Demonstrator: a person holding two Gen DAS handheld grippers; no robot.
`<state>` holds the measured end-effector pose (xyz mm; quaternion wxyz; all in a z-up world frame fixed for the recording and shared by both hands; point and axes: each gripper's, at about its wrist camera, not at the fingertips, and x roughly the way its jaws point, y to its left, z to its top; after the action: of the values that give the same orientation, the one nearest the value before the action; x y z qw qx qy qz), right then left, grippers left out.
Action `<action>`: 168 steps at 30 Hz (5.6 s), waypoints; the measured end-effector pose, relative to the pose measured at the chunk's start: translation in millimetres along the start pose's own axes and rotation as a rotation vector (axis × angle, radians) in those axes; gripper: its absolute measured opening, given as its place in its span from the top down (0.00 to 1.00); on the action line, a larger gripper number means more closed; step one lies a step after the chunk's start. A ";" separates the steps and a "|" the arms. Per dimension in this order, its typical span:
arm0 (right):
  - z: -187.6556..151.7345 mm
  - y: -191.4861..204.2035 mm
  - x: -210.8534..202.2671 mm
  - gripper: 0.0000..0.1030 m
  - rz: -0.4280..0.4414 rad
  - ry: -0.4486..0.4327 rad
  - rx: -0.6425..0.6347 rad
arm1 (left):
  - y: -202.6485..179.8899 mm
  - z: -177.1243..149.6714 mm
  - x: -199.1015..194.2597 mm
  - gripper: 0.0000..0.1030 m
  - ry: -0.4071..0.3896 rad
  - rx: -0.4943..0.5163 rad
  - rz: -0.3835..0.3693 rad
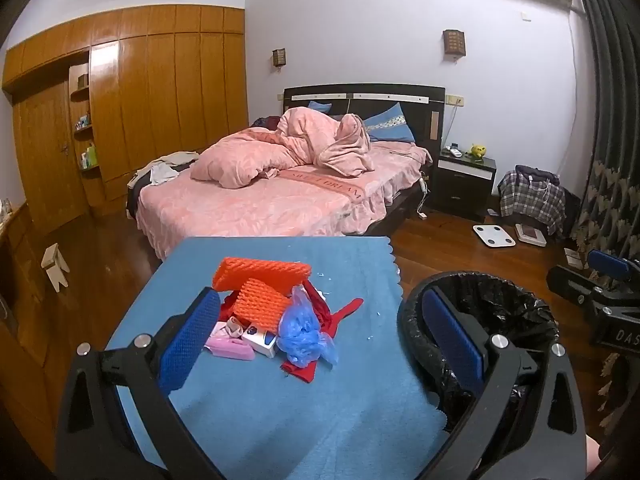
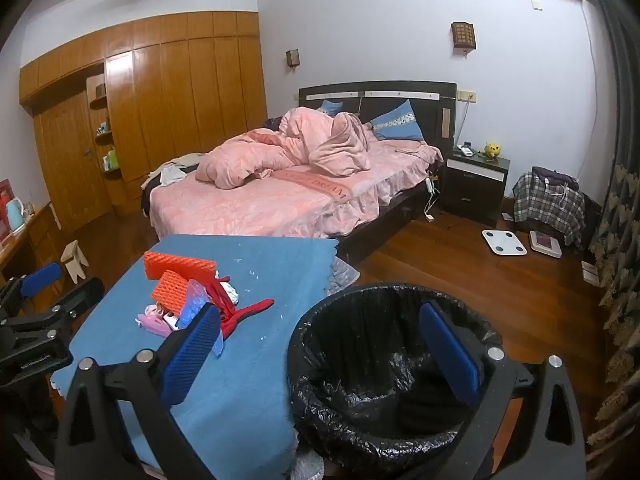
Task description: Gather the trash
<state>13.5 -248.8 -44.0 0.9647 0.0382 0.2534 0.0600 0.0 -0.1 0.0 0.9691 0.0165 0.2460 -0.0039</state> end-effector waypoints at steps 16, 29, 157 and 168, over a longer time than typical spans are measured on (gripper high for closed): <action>0.3 0.3 0.6 0.06 0.000 -0.004 0.002 | -0.3 0.0 0.2 0.05 0.001 0.007 0.004; -0.1 0.6 0.9 0.06 0.000 -0.003 0.002 | -0.6 0.1 0.3 0.05 0.001 0.009 0.005; -81.3 133.2 244.8 0.59 0.217 0.200 -0.116 | 114.6 -77.5 200.1 0.21 0.120 -0.119 0.066; -75.8 119.9 244.2 0.59 0.201 0.195 -0.098 | 98.8 -76.1 234.0 0.81 0.166 -0.144 -0.047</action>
<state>175.7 -93.8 -215.6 0.9254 0.0102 0.3376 0.1718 170.9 101.3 -175.6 0.9437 -0.0588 0.3255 -0.0074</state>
